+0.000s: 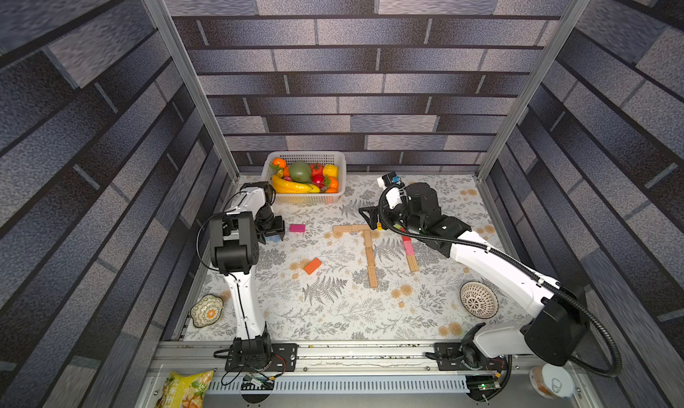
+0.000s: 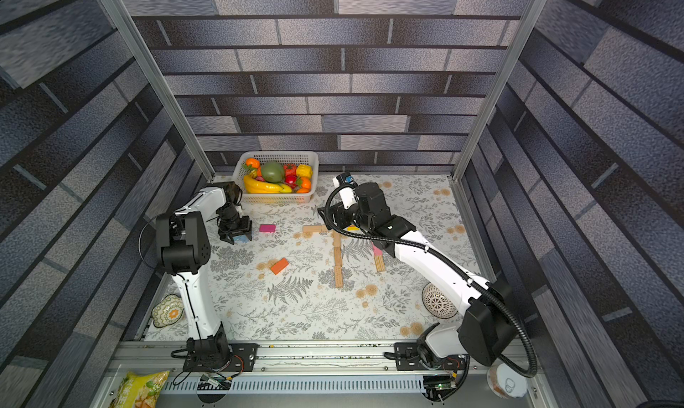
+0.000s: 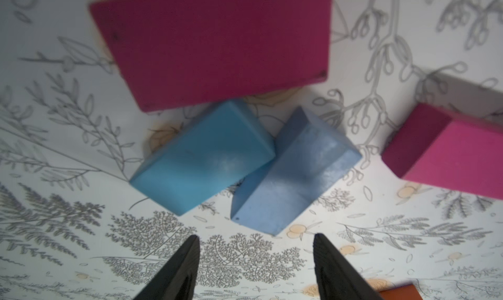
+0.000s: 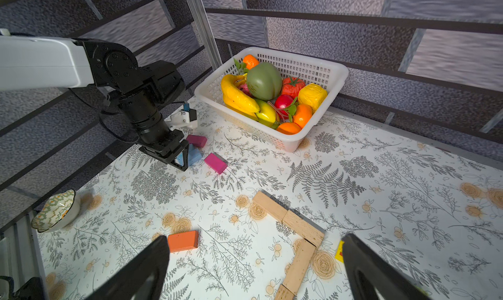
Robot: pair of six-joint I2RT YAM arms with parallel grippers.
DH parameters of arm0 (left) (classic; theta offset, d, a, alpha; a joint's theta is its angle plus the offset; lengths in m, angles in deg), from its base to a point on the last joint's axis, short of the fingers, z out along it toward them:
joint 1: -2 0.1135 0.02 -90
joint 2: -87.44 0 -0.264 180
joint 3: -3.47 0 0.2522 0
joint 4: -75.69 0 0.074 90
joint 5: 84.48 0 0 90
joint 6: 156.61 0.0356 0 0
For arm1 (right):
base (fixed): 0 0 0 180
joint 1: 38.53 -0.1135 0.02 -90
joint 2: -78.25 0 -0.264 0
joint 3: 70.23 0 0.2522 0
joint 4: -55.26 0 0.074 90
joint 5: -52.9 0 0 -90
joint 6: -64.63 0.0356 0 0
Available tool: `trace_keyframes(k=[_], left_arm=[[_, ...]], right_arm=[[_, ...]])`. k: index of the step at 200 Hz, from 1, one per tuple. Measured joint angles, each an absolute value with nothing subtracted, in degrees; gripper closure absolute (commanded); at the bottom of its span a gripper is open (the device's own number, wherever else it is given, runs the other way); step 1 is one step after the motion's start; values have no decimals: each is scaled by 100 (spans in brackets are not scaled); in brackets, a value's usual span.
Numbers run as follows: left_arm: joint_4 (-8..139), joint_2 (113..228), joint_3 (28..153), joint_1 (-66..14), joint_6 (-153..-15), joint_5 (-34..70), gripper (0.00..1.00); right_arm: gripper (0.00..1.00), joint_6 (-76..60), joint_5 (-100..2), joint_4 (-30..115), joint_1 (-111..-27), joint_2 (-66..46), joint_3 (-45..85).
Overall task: Assemble the number 7 with building blocks
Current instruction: Pick up the building block from the center of the board.
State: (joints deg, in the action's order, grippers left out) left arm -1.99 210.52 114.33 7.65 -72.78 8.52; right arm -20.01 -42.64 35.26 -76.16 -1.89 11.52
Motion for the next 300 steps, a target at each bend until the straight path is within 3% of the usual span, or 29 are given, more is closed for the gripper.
trace_keyframes(k=[104, 150, 169, 194, 254, 300], left_arm=[[-473, 21918, 12559, 679, -7276, 804, 32], [-516, 21929, 12566, 658, -7282, 821, 49], [-490, 21901, 12491, 660, -7302, 826, 62], [-418, 21767, 12271, 703, -7300, 841, 69], [-560, 21238, 11836, 592, -7641, 813, 68], [-755, 19977, 11890, -173, -7811, 1132, 69]], right_arm=[[0, -2031, -4137, 3425, -7616, -264, 1375], [0, -2027, -4135, 3421, -7616, -390, 1462], [0, -2005, -4130, 3425, -7616, -414, 1462], [0, -1940, -4119, 3445, -7616, -438, 1462], [0, -1828, -4115, 3510, -7616, -456, 1462], [0, -1846, -3969, 3578, -7616, -445, 1449]])
